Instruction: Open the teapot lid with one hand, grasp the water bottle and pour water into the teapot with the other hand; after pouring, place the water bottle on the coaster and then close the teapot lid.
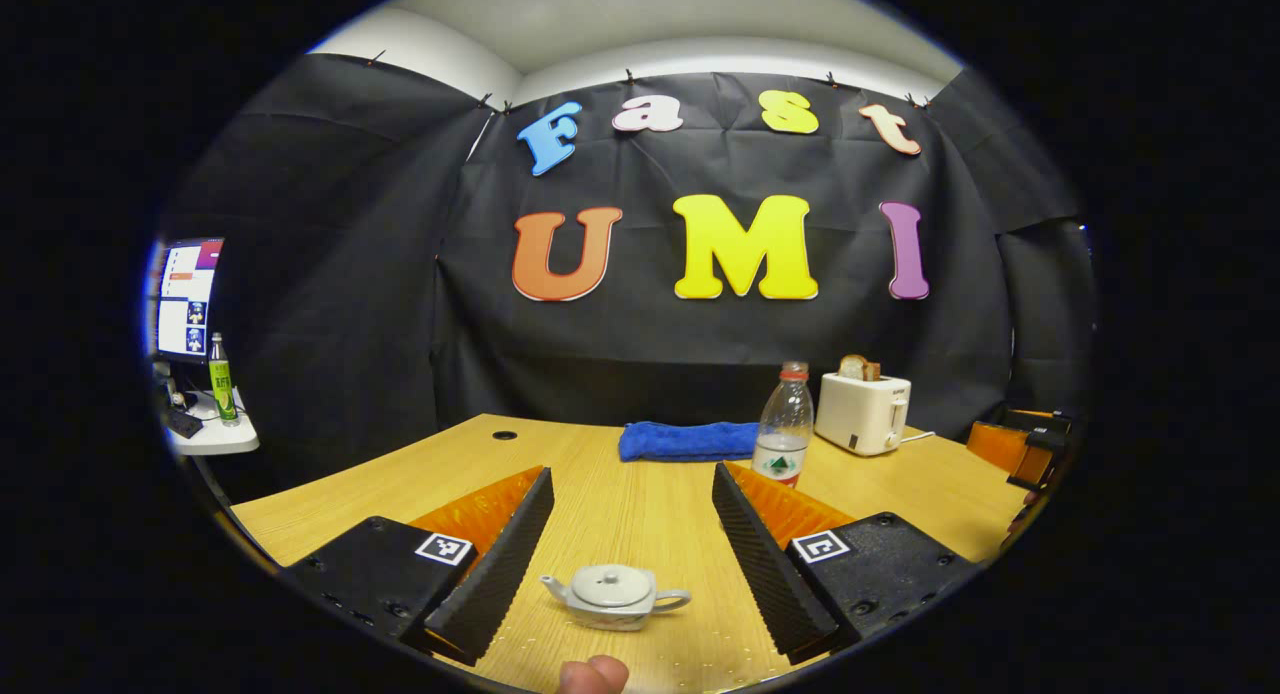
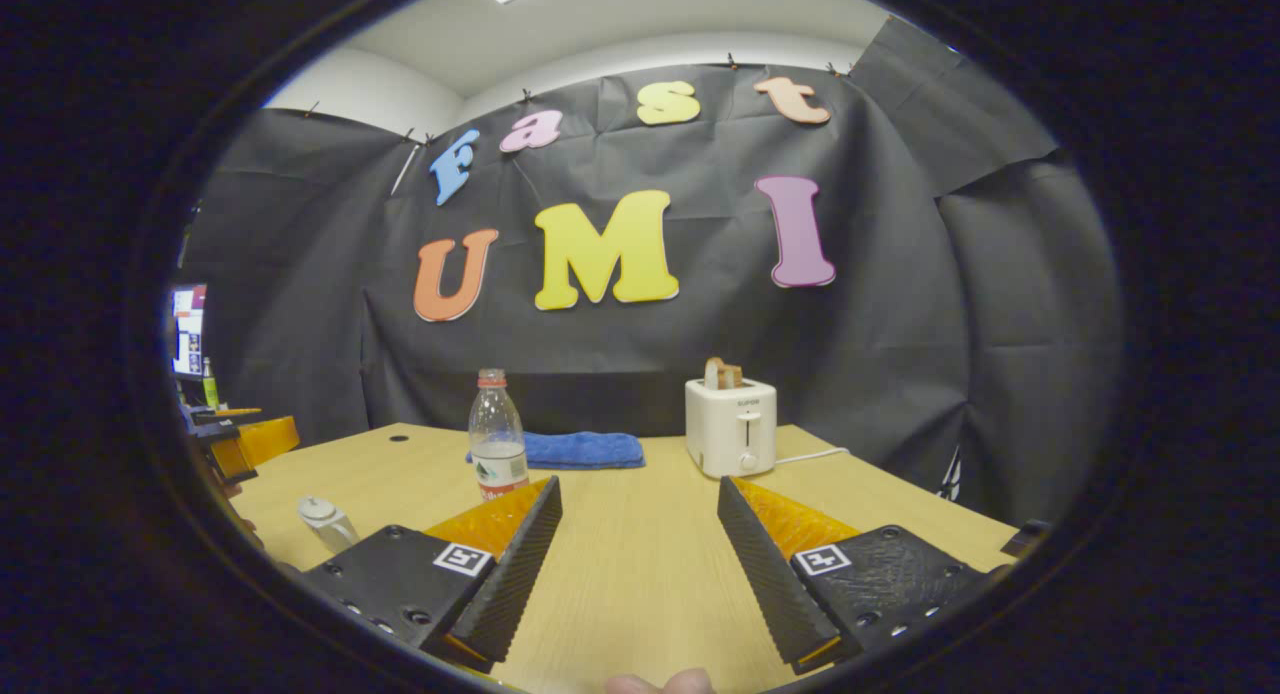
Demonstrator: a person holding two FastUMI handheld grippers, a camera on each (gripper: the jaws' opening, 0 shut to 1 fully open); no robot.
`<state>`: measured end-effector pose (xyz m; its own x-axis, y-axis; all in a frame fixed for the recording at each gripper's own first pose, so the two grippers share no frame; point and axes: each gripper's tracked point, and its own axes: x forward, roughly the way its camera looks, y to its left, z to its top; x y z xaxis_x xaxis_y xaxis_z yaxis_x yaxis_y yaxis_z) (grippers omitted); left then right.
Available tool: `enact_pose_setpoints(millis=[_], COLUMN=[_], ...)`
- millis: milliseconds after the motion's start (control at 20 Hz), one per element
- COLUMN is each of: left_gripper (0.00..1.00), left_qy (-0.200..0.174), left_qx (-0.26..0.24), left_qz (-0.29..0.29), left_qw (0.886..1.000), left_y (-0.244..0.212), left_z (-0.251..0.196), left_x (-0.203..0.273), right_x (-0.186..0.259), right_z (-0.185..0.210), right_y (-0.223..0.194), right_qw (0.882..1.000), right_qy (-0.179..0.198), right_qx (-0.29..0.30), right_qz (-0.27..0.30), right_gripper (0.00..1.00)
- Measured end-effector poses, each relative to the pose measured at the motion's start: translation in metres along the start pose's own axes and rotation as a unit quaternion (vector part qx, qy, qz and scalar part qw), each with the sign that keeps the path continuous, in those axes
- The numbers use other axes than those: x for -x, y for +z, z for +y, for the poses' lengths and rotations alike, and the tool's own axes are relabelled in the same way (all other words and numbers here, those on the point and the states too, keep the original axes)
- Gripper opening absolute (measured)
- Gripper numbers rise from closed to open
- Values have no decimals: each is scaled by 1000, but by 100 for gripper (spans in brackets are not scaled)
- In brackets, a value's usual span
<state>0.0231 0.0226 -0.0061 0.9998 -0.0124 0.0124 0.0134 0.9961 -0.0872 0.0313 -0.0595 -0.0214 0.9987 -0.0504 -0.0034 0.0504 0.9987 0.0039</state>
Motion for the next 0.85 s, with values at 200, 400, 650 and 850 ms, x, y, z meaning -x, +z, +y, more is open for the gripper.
enact_pose_setpoints(millis=[200, 400, 650, 850], left_gripper=[100, 99, 100, 100], left_qy=[-23, -14, -12, -12], left_qx=[-7, -14, -31, -26], left_qz=[-17, -11, -26, -22], left_qw=[1000, 1000, 999, 999], left_y=[27, 25, 32, 29], left_z=[-35, -49, -52, -50], left_x=[18, 38, 46, 46], right_x=[25, 47, 60, 60], right_z=[-7, 5, 18, 30], right_y=[19, 21, 26, 26], right_qw=[999, 1000, 999, 999], right_qy=[-24, -13, -12, -5], right_qx=[22, 18, 29, 34], right_qz=[-18, -20, -27, -23], right_gripper=[94, 93, 94, 94])
